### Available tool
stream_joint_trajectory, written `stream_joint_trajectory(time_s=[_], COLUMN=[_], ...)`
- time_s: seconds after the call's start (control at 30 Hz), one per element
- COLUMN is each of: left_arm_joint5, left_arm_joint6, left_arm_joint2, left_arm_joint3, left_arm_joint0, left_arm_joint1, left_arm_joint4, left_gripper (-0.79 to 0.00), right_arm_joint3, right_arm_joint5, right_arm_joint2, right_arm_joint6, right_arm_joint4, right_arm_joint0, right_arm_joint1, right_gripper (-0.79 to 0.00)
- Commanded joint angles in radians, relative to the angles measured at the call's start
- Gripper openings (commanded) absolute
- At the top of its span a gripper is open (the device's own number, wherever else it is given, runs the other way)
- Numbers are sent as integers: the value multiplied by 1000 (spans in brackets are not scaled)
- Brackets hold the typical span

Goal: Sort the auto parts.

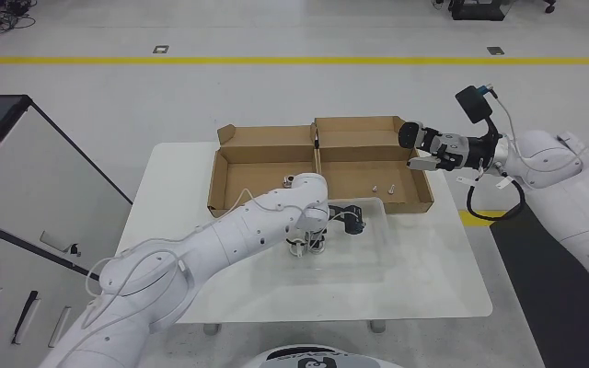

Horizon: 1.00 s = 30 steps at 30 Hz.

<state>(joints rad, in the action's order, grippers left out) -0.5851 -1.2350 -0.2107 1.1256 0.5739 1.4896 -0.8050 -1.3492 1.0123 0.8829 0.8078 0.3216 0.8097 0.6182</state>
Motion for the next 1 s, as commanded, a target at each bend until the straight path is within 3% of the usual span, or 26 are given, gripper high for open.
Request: stream_joint_trajectory(time_s=[0.0, 0.97], left_arm_joint5=[0, -9], left_arm_joint6=[0, 9], left_arm_joint2=[0, 1], left_arm_joint3=[-4, -65], left_arm_joint0=[1, 8], left_arm_joint1=[2, 28], left_arm_joint4=[1, -1], left_gripper=[-539, -566], right_arm_joint3=[0, 0], right_arm_joint5=[0, 0], right_arm_joint2=[0, 0], right_arm_joint6=[0, 0], right_arm_joint4=[0, 0], right_arm_joint0=[0, 0], right_arm_joint1=[0, 0], right_gripper=[0, 0])
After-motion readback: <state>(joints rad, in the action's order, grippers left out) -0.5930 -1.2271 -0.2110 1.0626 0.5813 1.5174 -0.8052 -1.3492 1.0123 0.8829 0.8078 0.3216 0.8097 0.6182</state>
